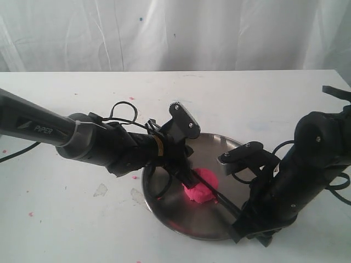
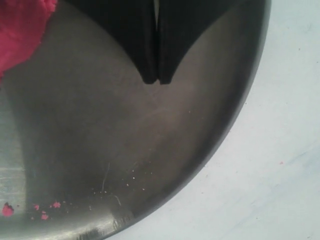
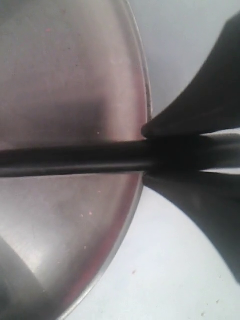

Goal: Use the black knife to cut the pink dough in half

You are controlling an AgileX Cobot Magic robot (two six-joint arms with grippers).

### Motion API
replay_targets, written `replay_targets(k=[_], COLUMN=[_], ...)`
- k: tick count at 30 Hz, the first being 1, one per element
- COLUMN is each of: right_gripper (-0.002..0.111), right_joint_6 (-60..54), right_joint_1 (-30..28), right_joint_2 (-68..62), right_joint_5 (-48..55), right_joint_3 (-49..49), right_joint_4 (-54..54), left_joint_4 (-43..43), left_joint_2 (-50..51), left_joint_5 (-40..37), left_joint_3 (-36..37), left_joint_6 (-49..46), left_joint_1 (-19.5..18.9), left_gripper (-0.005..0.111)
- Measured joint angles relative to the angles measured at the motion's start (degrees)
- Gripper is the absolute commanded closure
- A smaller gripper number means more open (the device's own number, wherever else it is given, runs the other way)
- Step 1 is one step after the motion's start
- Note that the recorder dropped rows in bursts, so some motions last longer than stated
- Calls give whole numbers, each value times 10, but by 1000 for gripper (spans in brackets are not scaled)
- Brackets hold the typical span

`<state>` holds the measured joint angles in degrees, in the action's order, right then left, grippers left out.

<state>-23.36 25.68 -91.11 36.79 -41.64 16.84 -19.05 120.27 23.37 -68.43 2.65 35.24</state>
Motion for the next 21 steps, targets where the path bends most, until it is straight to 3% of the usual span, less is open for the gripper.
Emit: replay_targets(k=[5, 12, 21], right_gripper=[107, 91, 90], right_joint_6=[1, 2, 2], right_joint_1=[0, 0, 0], right_joint_2=[0, 0, 0], right_joint_5=[5, 6, 21], right_joint_3=[-1, -1, -8], right_joint_4=[0, 0, 0], left_joint_4=[0, 0, 0], left_joint_2=[1, 1, 1], left_joint_5=[-2, -4, -8], left_joint_3=[0, 0, 0], left_joint_6=[1, 1, 1], left_joint_1=[0, 0, 0], left_gripper=[107, 107, 107])
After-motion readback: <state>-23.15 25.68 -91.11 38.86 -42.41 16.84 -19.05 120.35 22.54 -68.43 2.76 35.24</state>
